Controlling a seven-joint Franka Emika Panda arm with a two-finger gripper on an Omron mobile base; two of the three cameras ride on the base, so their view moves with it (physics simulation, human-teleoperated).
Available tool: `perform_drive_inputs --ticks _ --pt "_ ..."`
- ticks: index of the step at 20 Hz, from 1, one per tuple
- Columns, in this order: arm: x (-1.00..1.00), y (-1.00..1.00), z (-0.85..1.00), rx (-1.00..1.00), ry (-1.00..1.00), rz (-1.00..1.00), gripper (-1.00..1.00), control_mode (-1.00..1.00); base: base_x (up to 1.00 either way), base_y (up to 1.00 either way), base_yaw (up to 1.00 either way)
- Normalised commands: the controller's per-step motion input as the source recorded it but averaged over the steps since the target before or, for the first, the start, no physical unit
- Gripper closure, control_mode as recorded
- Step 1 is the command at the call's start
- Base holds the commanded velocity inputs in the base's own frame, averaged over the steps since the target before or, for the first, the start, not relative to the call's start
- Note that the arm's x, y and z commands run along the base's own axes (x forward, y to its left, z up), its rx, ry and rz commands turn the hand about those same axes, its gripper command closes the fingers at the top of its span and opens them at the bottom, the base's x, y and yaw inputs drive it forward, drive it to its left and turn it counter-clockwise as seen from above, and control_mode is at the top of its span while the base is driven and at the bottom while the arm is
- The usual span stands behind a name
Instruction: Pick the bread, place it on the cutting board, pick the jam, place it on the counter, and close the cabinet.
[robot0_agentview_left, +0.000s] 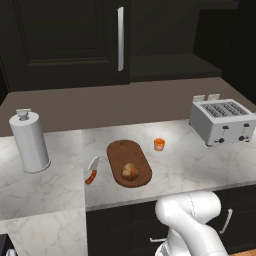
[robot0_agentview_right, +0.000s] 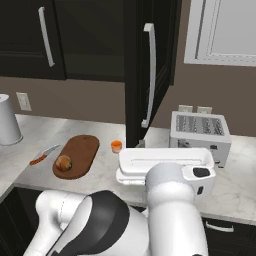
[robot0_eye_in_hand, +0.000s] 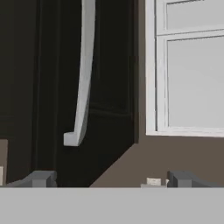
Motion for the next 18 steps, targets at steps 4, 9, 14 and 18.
perform_drive_inputs --ticks 4,9,14,18 --pt "0.29 -0.19 -0.13 0.00 -0.04 0.04 -1.00 -1.00 0.00 0.00 0.00" --pt "0.32 -0.19 -0.13 0.00 -0.04 0.04 -1.00 -1.00 0.00 0.00 0.00" --pt "0.39 -0.17 -0.13 0.00 -0.03 0.04 -1.00 -1.00 0.00 0.00 0.00" --pt "0.49 -0.16 -0.14 0.00 -0.02 0.03 -1.00 -1.00 0.00 0.00 0.00"
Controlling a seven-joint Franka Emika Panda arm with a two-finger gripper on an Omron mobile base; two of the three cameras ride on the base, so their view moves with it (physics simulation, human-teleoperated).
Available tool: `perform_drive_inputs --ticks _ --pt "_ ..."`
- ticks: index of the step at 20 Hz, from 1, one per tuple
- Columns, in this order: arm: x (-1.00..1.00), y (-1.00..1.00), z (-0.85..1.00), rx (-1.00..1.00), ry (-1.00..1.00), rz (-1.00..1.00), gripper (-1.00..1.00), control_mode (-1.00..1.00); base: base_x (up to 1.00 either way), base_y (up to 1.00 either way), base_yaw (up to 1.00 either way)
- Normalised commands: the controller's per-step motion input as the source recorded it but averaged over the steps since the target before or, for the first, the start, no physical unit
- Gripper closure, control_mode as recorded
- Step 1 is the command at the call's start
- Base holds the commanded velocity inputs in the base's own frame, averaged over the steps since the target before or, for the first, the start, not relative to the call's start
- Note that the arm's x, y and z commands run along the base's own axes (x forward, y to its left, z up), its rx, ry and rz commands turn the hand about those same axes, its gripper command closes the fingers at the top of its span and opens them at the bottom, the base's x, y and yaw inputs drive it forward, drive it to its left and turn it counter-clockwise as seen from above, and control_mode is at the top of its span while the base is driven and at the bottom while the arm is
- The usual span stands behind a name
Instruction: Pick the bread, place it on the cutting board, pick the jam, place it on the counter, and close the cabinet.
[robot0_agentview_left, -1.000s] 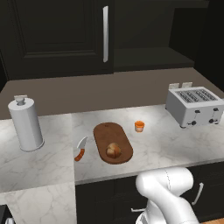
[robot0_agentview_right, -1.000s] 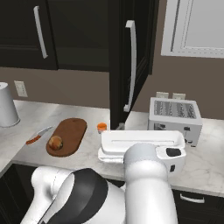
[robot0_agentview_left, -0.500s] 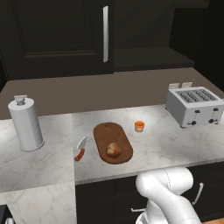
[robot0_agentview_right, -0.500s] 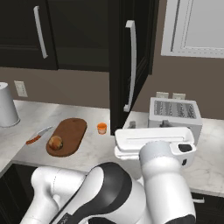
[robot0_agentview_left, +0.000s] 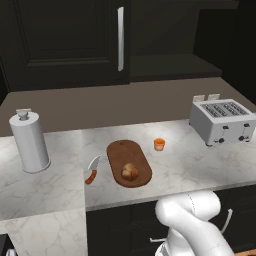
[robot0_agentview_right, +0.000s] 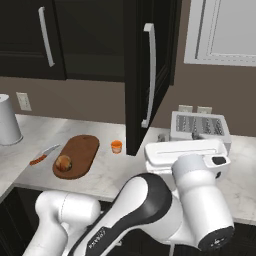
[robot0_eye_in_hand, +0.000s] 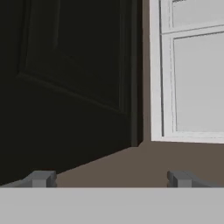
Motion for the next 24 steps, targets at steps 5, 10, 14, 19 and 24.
perform_drive_inputs --ticks 5,10,14,19,24 --pt "0.51 -0.29 -0.13 0.00 -0.01 0.03 -1.00 -1.00 0.00 0.00 0.00" --pt "0.48 -0.29 -0.13 0.00 0.00 0.03 -1.00 -1.00 0.00 0.00 0.00" --pt "0.30 -0.11 -0.03 0.00 0.00 0.02 -1.00 -1.00 0.00 0.00 0.00" --pt "0.00 0.00 0.00 0.00 0.00 0.03 -1.00 -1.00 0.00 0.00 0.00" --pt "0.00 0.00 0.00 0.00 0.00 0.04 -1.00 -1.00 0.00 0.00 0.00"
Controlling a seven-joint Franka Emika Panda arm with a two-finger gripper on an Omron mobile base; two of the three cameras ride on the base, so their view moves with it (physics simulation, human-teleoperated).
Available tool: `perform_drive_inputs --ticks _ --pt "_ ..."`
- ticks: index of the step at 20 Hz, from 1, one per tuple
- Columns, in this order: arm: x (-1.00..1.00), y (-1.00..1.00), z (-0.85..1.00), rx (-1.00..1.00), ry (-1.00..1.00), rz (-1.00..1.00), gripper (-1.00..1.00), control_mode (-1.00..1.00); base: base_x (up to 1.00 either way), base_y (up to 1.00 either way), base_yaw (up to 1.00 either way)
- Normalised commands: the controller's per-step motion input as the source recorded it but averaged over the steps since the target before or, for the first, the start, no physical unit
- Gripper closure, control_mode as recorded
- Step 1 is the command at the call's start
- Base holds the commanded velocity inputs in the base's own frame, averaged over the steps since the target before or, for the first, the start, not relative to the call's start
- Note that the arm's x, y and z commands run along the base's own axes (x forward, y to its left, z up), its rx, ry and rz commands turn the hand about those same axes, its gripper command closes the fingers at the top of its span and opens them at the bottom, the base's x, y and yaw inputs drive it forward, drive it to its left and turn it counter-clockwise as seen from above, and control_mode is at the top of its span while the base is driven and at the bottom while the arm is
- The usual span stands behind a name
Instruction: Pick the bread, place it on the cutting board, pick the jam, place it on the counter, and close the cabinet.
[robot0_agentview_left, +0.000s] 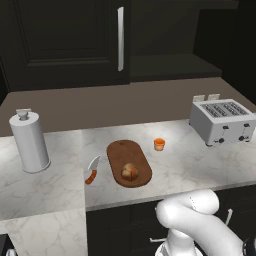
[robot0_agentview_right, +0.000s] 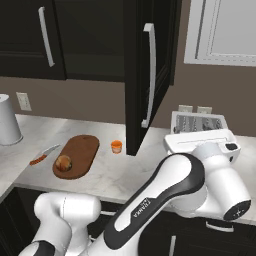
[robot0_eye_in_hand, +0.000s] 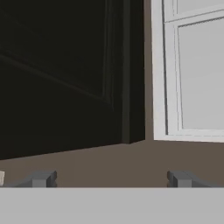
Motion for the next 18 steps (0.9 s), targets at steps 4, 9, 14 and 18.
perform_drive_inputs --ticks 4,9,14,18 --pt "0.00 0.02 0.07 0.00 0.00 0.03 -1.00 -1.00 0.00 0.00 0.00" --pt "0.00 0.09 0.17 0.00 0.00 0.01 -1.00 -1.00 0.00 0.00 0.00" --pt "-0.04 0.12 0.08 0.00 0.00 0.01 -1.00 -1.00 0.00 0.00 0.00" --pt "-0.10 0.10 0.03 0.00 0.00 0.02 -1.00 -1.00 0.00 0.00 0.00"
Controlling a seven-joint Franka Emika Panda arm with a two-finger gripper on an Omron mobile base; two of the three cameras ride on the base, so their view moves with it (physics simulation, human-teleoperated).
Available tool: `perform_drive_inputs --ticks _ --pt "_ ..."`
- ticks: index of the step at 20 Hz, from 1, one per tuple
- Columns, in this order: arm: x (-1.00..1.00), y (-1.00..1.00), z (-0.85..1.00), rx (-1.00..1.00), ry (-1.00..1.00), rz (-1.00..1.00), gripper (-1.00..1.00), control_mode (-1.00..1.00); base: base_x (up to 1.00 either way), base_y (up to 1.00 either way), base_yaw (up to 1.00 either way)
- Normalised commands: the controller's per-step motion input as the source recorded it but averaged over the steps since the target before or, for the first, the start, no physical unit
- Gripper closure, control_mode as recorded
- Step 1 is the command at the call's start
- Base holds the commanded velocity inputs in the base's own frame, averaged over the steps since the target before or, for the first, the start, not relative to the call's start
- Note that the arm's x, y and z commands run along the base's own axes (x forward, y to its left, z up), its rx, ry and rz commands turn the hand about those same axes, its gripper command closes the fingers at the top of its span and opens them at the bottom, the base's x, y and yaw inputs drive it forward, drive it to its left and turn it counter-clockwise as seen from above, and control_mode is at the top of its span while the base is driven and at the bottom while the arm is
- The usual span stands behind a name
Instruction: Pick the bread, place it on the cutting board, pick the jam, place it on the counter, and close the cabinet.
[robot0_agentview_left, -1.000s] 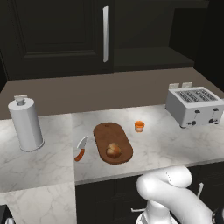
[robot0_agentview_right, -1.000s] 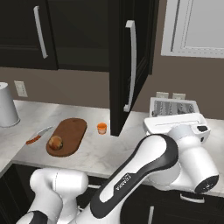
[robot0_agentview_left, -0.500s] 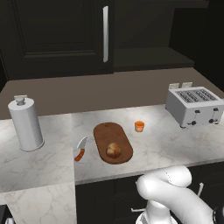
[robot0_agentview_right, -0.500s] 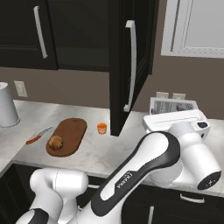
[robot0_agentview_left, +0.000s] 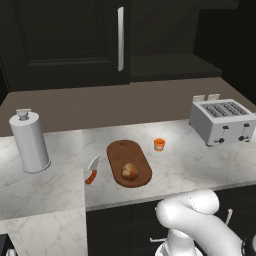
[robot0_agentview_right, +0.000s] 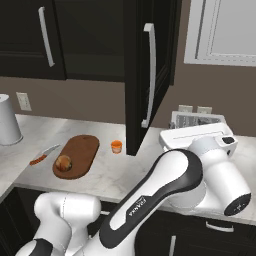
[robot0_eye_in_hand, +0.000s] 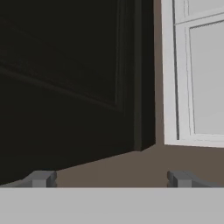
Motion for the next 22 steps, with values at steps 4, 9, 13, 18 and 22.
perform_drive_inputs --ticks 4,9,13,18,22 --pt "-0.09 0.08 0.03 0.00 0.00 0.03 -1.00 -1.00 0.00 0.00 0.00" --pt "-0.11 0.09 0.06 0.00 0.00 0.03 -1.00 -1.00 0.00 0.00 0.00" --pt "-0.16 0.10 0.04 0.00 0.01 0.04 -1.00 -1.00 0.00 0.00 0.00" --pt "-0.21 0.14 0.05 0.00 0.01 0.05 -1.00 -1.00 0.00 0.00 0.00" --pt "-0.29 0.19 0.11 0.00 0.01 0.06 -1.00 -1.00 0.00 0.00 0.00"
